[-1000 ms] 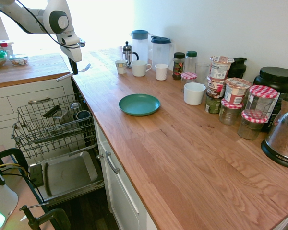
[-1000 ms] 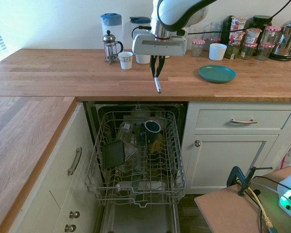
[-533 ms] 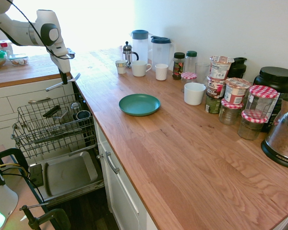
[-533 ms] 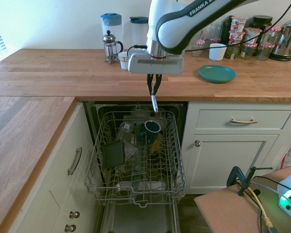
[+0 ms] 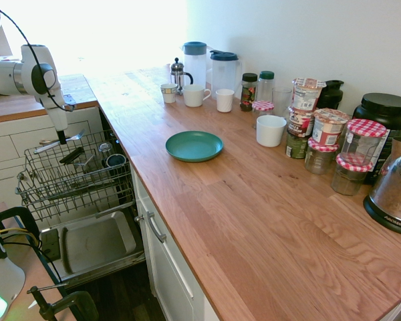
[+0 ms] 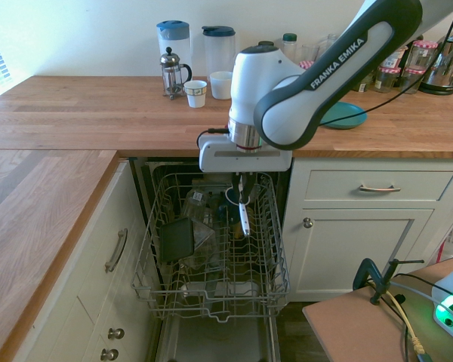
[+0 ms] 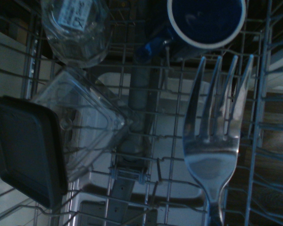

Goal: Put the fork in the dishwasher

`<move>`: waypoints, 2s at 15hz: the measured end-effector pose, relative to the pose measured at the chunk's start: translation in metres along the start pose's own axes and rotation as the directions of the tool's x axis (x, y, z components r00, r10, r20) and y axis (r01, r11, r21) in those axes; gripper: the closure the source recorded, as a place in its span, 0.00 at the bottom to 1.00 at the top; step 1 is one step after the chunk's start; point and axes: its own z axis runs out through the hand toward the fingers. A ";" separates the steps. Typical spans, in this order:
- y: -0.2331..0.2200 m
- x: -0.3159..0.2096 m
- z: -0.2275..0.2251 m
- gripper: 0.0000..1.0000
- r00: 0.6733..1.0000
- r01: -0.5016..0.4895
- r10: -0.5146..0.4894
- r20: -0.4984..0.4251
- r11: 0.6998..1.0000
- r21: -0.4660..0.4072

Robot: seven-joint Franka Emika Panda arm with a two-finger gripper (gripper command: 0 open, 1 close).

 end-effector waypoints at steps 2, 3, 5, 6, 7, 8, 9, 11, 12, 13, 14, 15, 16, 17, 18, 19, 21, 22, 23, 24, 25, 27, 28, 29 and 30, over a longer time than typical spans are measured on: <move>0.011 0.000 0.024 1.00 1.000 -0.005 0.005 0.015 1.000 -0.003; 0.014 0.001 0.038 1.00 1.000 -0.009 0.009 0.028 1.000 0.000; 0.018 0.005 0.064 1.00 0.999 -0.019 0.019 0.050 1.000 -0.002; 0.018 0.010 0.076 1.00 0.998 -0.023 0.023 0.058 1.000 -0.003; 0.019 0.018 0.089 1.00 0.997 -0.026 0.026 0.067 1.000 -0.005; 0.018 0.026 0.103 1.00 0.997 -0.029 0.029 0.077 1.000 -0.008; 0.017 0.033 0.116 1.00 0.996 -0.030 0.031 0.087 0.999 -0.010; 0.013 0.042 0.142 1.00 0.993 -0.033 0.035 0.113 0.999 -0.016; 0.010 0.044 0.150 0.00 0.992 -0.033 0.034 0.122 0.999 -0.017; 0.008 0.046 0.156 0.00 0.991 -0.032 0.035 0.127 0.999 -0.020; 0.005 0.048 0.158 0.00 0.991 -0.033 0.035 0.130 0.999 -0.019; 0.003 0.048 0.158 0.00 0.991 -0.032 0.034 0.132 0.999 -0.017; 0.003 0.047 0.157 0.00 0.991 -0.028 0.030 0.132 1.000 -0.014; 0.002 0.047 0.157 0.00 0.991 -0.026 0.028 0.132 1.000 -0.013; 0.000 0.048 0.156 0.00 0.991 -0.023 0.024 0.132 1.000 -0.010; -0.001 0.050 0.156 0.00 0.991 -0.021 0.022 0.133 1.000 -0.009; -0.002 0.052 0.156 0.00 0.991 -0.019 0.021 0.133 1.000 -0.010; -0.002 0.053 0.156 0.00 0.991 -0.023 0.024 0.134 1.000 -0.010; -0.003 0.056 0.155 0.00 0.991 -0.026 0.027 0.134 1.000 -0.008; -0.003 0.060 0.153 0.00 0.991 -0.031 0.032 0.131 0.999 -0.004; -0.003 0.063 0.148 0.00 0.991 -0.036 0.036 0.127 0.999 0.002; 0.002 0.066 0.128 0.00 0.993 -0.033 0.032 0.110 0.999 0.013; 0.006 0.068 0.113 0.00 0.995 -0.032 0.031 0.097 0.999 0.016; 0.009 0.068 0.096 0.00 0.996 -0.033 0.032 0.083 0.999 0.016; 0.010 0.067 0.075 0.00 0.997 -0.031 0.029 0.066 0.999 0.018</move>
